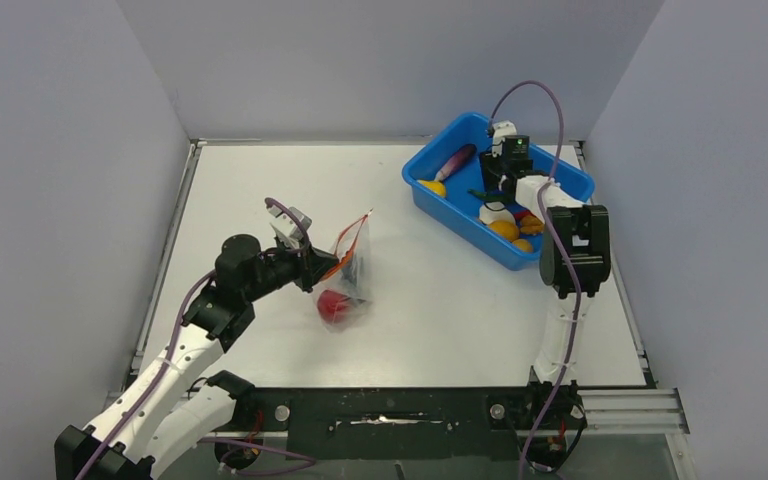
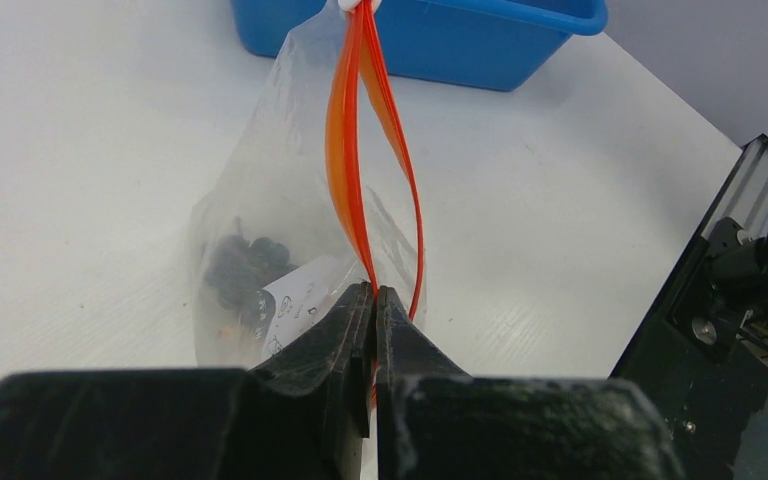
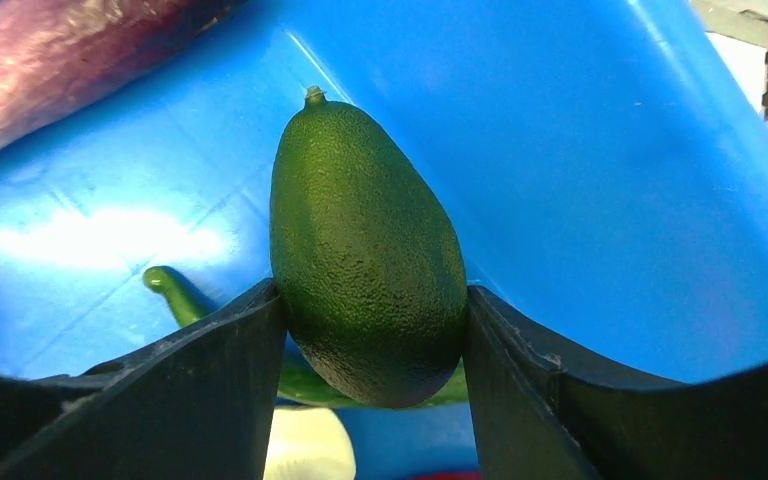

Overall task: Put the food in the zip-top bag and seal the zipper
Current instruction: Place the fake fruit in the zipper food storage bag.

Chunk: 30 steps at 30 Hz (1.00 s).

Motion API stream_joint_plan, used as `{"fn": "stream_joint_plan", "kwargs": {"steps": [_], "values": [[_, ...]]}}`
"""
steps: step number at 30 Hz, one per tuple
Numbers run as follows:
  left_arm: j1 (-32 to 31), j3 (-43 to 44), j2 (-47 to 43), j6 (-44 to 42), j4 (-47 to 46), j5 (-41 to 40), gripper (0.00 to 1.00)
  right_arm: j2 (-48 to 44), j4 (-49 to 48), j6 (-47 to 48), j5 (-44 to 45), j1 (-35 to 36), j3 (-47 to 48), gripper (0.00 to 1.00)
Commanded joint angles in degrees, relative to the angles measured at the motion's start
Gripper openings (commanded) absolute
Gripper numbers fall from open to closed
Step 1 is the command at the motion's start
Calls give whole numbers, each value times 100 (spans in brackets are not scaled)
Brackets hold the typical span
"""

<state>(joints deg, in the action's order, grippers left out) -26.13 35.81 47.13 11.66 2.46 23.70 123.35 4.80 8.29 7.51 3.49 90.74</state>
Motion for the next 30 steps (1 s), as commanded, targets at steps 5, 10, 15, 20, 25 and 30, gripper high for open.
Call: {"fn": "stream_joint_plan", "kwargs": {"steps": [5,10,15,20,25,30], "values": [[38,1157,-21,-140,367,-981,0,-1086,35,-369,172,38,-173,35],[33,1917,102,-309,720,-1773,0,-1659,570,-763,150,46,-256,34],[20,2363,338,-551,1036,-2025,0,-2504,888,-1323,-22,64,-741,34],[-34,2246,598,-556,961,-2018,0,-3485,1045,-1741,-389,180,-1368,34],[-122,1952,873,-199,712,-1674,0,-4340,1226,-2002,-690,337,-1925,34],[-232,1725,1029,141,461,-1449,0,-5213,1263,-2424,-1018,602,-2480,34]]}}
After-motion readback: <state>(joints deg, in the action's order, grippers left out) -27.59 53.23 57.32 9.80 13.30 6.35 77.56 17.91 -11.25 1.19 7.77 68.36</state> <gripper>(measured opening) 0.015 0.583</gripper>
